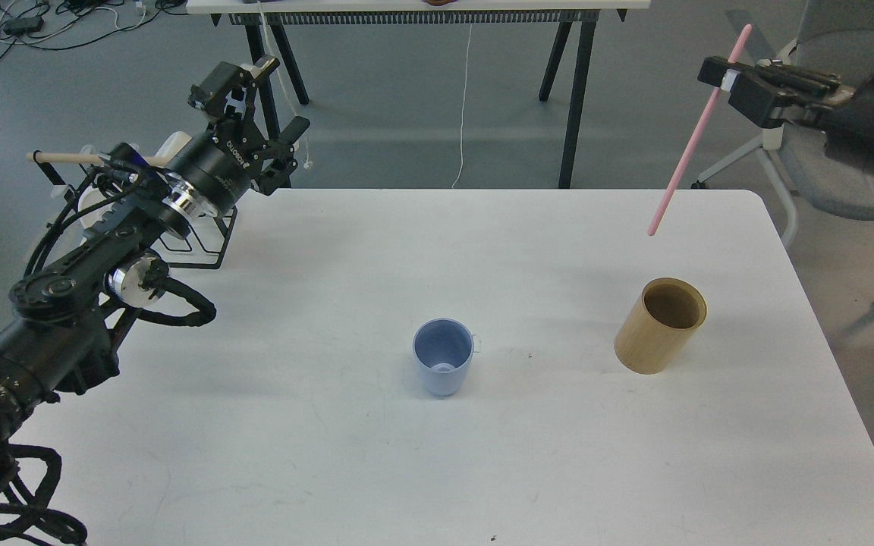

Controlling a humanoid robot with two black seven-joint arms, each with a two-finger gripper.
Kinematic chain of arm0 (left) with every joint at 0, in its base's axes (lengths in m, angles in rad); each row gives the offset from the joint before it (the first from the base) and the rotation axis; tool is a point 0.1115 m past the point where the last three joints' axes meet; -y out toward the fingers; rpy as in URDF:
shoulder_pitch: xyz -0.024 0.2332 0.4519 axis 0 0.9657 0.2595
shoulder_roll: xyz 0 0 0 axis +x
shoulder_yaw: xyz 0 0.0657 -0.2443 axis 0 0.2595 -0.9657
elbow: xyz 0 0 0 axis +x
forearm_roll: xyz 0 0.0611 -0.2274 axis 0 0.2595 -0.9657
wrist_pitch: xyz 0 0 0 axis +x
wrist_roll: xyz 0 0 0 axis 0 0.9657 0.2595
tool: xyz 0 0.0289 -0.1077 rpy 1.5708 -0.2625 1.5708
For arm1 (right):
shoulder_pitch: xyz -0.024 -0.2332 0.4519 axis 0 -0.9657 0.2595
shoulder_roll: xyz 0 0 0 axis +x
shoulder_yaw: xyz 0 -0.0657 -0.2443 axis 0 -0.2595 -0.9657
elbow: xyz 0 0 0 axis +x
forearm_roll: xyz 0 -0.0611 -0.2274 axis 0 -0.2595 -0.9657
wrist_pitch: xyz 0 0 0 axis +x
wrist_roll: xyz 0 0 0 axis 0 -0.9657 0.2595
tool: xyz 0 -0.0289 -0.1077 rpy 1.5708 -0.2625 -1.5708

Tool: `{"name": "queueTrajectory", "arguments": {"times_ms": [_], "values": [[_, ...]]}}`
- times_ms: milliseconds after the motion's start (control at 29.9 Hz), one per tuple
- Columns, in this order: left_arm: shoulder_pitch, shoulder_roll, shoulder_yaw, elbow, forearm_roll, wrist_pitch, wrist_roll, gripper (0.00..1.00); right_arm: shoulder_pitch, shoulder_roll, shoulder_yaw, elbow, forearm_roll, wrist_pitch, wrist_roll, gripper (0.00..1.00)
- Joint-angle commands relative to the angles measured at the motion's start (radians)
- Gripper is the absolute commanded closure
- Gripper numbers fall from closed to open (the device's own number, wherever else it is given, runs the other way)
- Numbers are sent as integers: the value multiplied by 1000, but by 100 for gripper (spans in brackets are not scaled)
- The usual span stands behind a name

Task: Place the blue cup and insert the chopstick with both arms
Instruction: 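Carry the pink straw over the blue cup with the right gripper, then lower the straw into the blue cup and open the right gripper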

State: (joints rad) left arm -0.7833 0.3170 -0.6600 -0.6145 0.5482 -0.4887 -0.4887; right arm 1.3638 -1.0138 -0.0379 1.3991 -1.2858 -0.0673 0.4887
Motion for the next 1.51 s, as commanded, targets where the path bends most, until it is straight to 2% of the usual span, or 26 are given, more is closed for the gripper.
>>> {"name": "queueTrajectory", "arguments": {"times_ms": [0, 301, 469, 703, 1138, 1472], "values": [[24, -1, 3, 7, 3, 0, 0, 6, 26, 128, -7, -25, -85, 4, 0, 93], [53, 1, 3, 48, -2, 0, 0, 6, 26, 542, -86, -233, -142, -9, 0, 95], [70, 1, 2, 50, -2, 0, 0, 6, 6, 659, -103, -296, -141, -68, 0, 95], [79, -4, 3, 90, -4, 0, 0, 5, -40, 685, -108, -302, -141, -83, 0, 95], [79, -13, 2, 91, -4, 0, 0, 5, -89, 725, -165, -308, -142, -117, 0, 95], [79, -15, 2, 93, -4, 0, 0, 5, -97, 727, -198, -311, -142, -117, 0, 90]]}}
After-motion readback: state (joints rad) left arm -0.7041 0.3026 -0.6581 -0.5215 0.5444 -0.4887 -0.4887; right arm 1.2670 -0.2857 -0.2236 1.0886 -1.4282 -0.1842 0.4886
